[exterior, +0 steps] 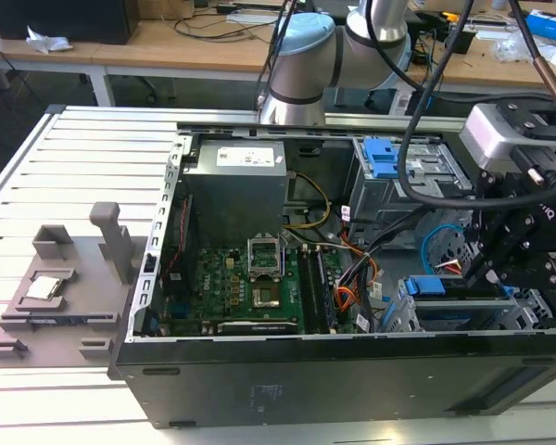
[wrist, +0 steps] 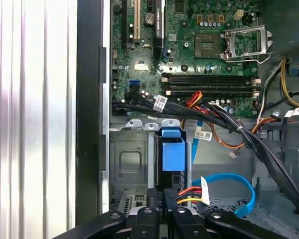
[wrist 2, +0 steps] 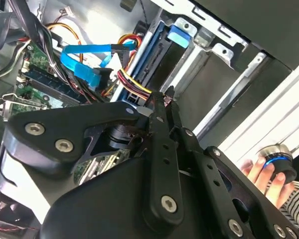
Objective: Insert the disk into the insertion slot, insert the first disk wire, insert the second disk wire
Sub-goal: 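Insert the first disk wire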
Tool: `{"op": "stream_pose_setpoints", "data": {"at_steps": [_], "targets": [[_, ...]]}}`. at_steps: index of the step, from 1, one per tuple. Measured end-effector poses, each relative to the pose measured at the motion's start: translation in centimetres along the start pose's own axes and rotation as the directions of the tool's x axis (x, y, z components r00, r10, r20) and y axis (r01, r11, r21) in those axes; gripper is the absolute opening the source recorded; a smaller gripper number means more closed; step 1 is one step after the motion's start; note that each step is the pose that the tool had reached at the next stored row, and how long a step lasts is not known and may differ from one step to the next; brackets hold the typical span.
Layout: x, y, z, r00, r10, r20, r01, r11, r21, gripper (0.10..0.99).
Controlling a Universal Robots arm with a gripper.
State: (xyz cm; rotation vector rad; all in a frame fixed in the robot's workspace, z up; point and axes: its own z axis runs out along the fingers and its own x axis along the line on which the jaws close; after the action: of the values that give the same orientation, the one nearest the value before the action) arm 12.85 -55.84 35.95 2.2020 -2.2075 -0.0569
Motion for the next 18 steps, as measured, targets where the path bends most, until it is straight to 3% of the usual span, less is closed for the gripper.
{"op": "stream_pose_setpoints", "data": {"at_steps": [1,5,18], "targets": [[0.01,-0.6,-0.02,1.0,0.0,0.0,0.0,1.0,-0.002,0.165],[0.0,-1.7,-0.06,1.0,0.0,0.0,0.0,1.0,-0.004,0.165],[0.01,-1.84,0.49,1.0,0.0,0.0,0.0,1.0,-0.005,0.165]]}}
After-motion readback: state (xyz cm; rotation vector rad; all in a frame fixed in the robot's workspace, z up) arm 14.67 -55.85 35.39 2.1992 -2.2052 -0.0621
